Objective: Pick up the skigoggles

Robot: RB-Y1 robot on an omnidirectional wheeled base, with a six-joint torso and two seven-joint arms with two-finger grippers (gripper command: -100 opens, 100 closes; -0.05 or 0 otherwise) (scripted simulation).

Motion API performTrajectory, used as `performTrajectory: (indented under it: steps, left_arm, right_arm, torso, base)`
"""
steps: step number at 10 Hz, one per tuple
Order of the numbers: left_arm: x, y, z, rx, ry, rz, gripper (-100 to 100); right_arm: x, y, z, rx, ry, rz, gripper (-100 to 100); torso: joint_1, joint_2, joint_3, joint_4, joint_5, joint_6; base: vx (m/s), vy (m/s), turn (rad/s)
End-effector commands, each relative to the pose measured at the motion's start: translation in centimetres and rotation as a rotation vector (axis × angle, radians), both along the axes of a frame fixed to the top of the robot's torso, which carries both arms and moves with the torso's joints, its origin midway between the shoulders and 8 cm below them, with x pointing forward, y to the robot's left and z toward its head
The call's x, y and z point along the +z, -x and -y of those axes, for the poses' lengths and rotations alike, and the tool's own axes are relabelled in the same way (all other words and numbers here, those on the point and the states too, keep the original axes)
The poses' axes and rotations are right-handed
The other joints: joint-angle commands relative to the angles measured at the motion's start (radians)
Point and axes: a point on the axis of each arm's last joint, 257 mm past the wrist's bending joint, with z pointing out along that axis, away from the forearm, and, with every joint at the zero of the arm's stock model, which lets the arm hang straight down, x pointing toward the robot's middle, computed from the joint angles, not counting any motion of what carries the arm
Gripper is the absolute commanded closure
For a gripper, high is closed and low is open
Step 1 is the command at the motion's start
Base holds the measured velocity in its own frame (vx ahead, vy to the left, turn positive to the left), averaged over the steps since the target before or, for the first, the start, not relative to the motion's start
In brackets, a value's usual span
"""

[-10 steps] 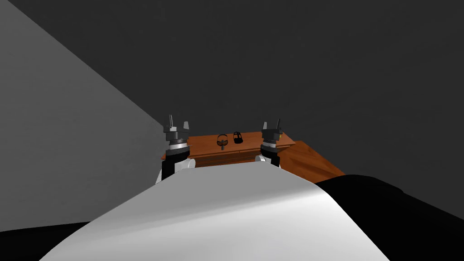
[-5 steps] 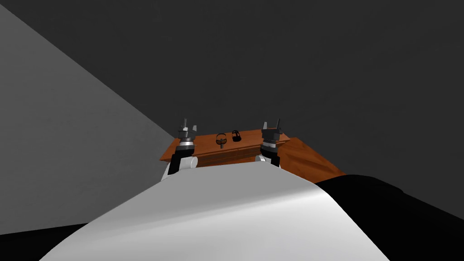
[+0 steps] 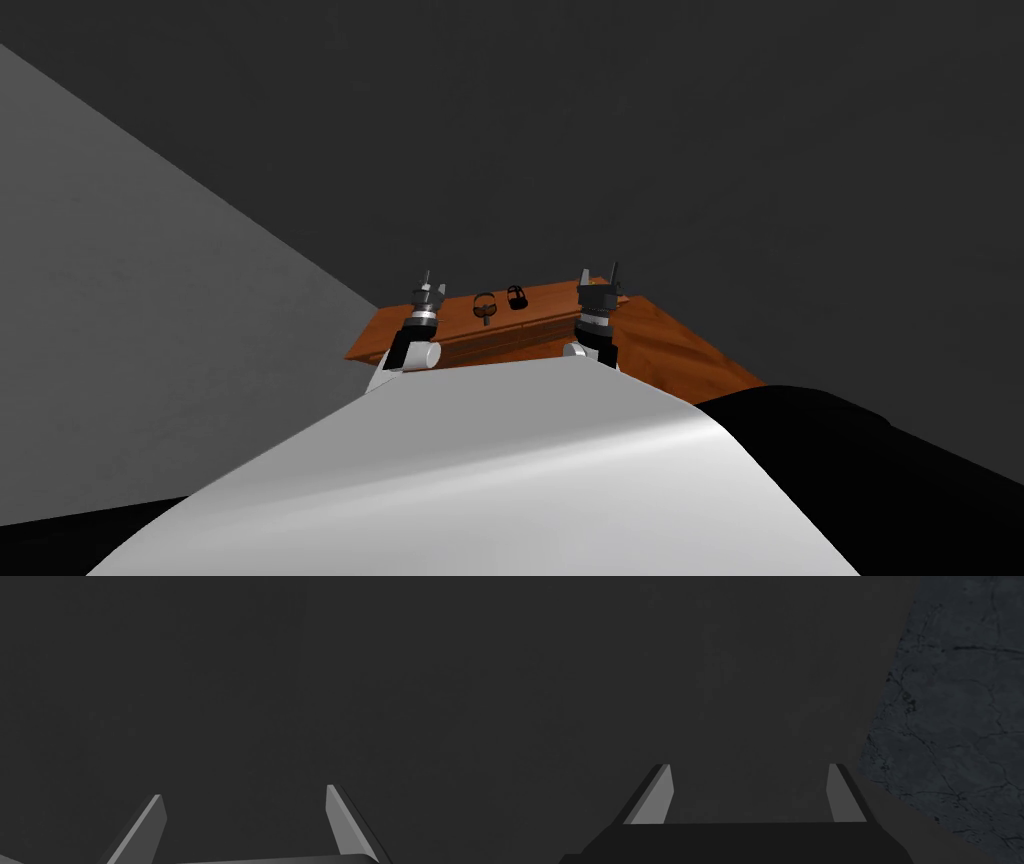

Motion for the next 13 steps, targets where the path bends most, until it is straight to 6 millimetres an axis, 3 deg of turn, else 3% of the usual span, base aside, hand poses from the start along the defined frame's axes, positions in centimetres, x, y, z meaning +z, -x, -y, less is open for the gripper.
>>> performTrajectory:
  steps: [1, 8, 13]
  left_arm:
    - [-1.2, -0.9, 0.0, -0.009, 0.004, -0.042, -100]
    - [-9.9, -5.2, 0.9, -0.073, 0.033, -0.298, -100]
    - [-15.8, -6.5, 0.9, -0.094, 0.043, -0.475, -100]
  right_arm:
    - [0.0, 0.0, 0.0, 0.000, 0.000, 0.000, 0]
    - [0.0, 0.0, 0.0, 0.000, 0.000, 0.000, 0]
    - [0.0, 0.0, 0.0, 0.000, 0.000, 0.000, 0]
  torso:
    - [0.000, 0.000, 0.000, 0.000, 0.000, 0.000]
    - [0.000, -0.001, 0.000, 0.000, 0.000, -0.001]
    - [0.000, -0.001, 0.000, 0.000, 0.000, 0.000]
  base:
    - [-0.036, 0.008, -0.068]
    - [-0.036, 0.008, -0.114]
    - [-0.030, 0.006, -0.114]
